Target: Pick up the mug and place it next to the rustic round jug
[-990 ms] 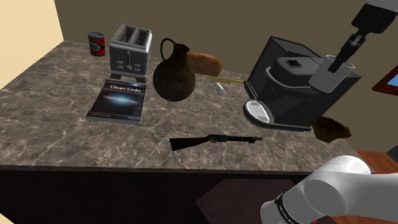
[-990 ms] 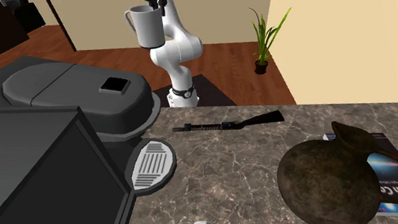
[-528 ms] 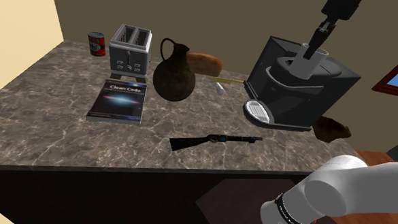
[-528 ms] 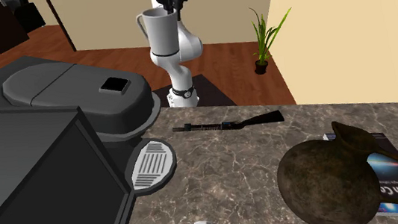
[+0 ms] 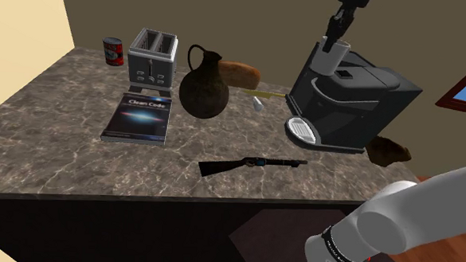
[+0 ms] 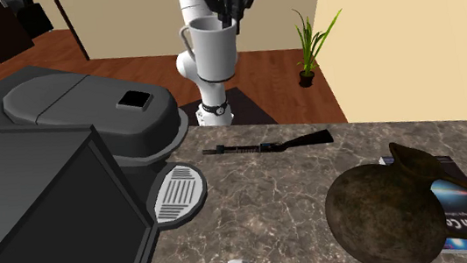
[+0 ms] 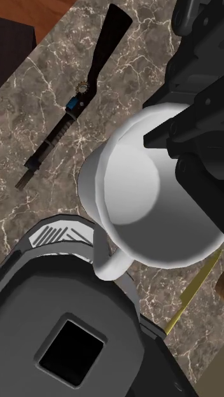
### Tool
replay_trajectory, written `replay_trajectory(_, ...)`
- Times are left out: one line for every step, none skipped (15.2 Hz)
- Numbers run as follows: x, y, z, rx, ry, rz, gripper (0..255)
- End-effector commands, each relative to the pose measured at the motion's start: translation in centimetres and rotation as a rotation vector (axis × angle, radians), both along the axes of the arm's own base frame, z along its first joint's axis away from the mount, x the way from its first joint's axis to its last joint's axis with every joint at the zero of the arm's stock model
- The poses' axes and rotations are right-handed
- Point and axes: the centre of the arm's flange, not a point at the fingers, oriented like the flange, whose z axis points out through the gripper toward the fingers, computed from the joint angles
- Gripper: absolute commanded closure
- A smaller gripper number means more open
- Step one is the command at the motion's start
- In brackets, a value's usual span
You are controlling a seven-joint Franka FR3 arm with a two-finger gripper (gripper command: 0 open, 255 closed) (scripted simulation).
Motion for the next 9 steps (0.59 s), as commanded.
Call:
replay_trajectory(2.8, 0.3, -0.1, 0.0, -0.001, 0.0, 255)
replay_trajectory(4.1, 0.4, -0.1, 0.0, -0.001, 0.0, 255)
replay_trajectory(5.4, 0.6, -0.1, 0.0, -0.001, 0.0, 255)
replay_trajectory(6.7, 0.8, -0.1, 0.0, -0.001, 0.0, 255)
replay_trajectory(8.0, 0.9, -0.1, 0.0, -0.001, 0.0, 255)
replay_trajectory(9.3, 1.1, -0.1, 0.0, -0.001, 0.0, 255)
replay_trajectory(10.6, 1.3, -0.1, 0.0, -0.001, 0.0, 255)
replay_trajectory(11.9, 1.4, -0.1, 0.0, -0.001, 0.0, 255)
replay_trajectory(13.2, 1.6, -0.1, 0.0, -0.001, 0.0, 255)
